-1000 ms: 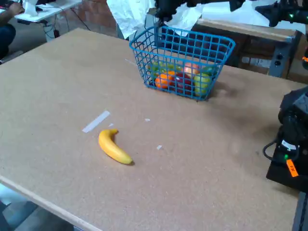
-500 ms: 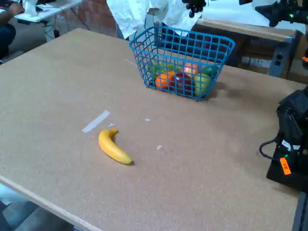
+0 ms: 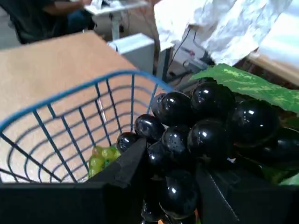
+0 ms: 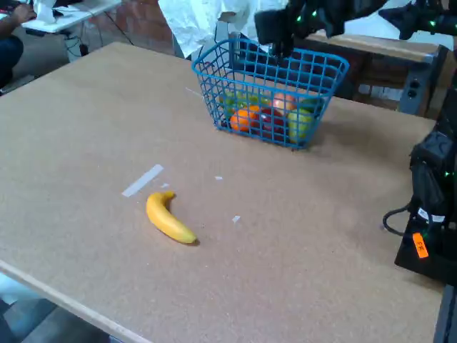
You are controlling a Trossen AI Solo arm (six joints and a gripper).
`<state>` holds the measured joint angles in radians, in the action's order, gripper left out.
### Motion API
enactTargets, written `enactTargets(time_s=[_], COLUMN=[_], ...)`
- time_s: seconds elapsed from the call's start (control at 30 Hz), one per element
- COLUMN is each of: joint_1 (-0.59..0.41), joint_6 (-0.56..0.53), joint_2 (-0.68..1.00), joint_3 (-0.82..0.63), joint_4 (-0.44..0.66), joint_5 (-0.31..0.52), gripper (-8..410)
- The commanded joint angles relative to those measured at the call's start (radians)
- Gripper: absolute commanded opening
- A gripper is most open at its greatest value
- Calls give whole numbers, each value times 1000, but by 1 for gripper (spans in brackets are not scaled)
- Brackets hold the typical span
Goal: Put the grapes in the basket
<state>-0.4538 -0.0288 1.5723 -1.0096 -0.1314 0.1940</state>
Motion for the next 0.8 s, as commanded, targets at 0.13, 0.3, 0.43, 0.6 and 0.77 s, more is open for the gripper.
enactTargets(time_s=[0.13,0.3,0.43,0.6,0.77], joint_1=[0,1,1,2,2], joint_6=[-58,-80,-81,-80,-79], joint_2=[156,183,185,182,182], joint_3=[-2,-2,-2,-2,-2], joint_4=[-83,-107,-105,-113,-117], joint_5=[-55,-57,-58,-57,-57], gripper=[-1,-1,-1,0,3])
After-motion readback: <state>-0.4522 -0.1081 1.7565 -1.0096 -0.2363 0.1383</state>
